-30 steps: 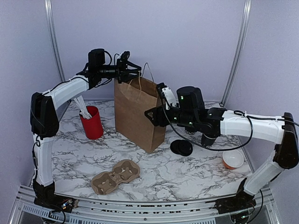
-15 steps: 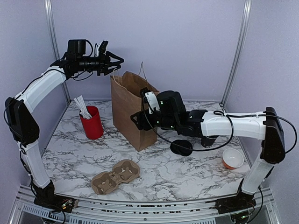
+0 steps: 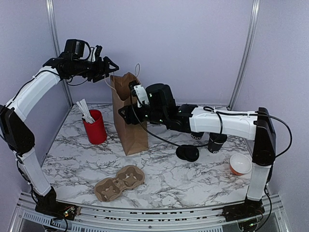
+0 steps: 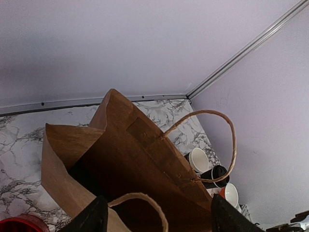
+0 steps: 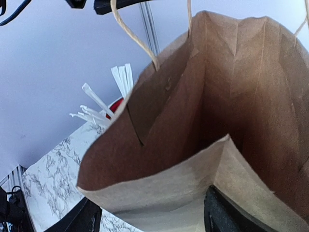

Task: Pack the takeout coffee

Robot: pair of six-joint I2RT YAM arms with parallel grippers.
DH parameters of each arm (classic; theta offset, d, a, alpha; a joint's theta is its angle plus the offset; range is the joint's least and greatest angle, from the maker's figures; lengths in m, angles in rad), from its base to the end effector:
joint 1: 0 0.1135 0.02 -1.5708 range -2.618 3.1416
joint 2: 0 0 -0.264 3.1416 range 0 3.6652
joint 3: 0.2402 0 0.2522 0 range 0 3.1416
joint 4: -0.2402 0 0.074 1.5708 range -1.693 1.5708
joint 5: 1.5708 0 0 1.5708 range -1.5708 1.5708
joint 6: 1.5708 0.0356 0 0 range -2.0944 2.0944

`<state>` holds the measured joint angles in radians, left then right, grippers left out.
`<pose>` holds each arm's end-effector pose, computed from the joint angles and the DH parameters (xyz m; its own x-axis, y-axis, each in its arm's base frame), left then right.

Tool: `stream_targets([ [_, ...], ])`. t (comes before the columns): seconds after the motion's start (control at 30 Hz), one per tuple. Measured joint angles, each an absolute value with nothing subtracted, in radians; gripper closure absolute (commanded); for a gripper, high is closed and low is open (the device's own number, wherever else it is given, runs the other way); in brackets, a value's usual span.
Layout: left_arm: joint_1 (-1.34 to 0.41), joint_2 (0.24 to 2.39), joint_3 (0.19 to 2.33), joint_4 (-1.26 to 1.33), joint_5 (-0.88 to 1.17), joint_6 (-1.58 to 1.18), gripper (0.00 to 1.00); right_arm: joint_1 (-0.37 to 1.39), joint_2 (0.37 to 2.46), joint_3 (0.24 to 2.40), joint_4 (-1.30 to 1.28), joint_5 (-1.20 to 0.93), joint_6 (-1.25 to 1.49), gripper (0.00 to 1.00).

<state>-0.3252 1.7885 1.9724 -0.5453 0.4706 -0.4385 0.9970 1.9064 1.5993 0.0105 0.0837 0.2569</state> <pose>0.3794 -0.1449 0.4377 -0.5949 -0.1988 -0.7788 0.4795 0.6899 -0.5423 0.2540 0.3875 0.3139 -0.3551 -0.0829 -0.9312 -0.7271 0.6505 0.2194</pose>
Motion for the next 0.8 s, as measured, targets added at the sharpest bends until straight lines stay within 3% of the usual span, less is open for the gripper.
stream_targets([
  [0.33, -0.325, 1.695, 1.942, -0.569, 0.309, -0.387, 0.27, 1.009, 1.941, 1.674, -0.028, 0.061, 0.249, 0.29],
  [0.8, -0.345, 1.640, 1.846, -0.580, 0.279, -0.350, 0.32, 1.018, 1.838, 1.622, -0.107, 0.061, 0.263, 0.22],
])
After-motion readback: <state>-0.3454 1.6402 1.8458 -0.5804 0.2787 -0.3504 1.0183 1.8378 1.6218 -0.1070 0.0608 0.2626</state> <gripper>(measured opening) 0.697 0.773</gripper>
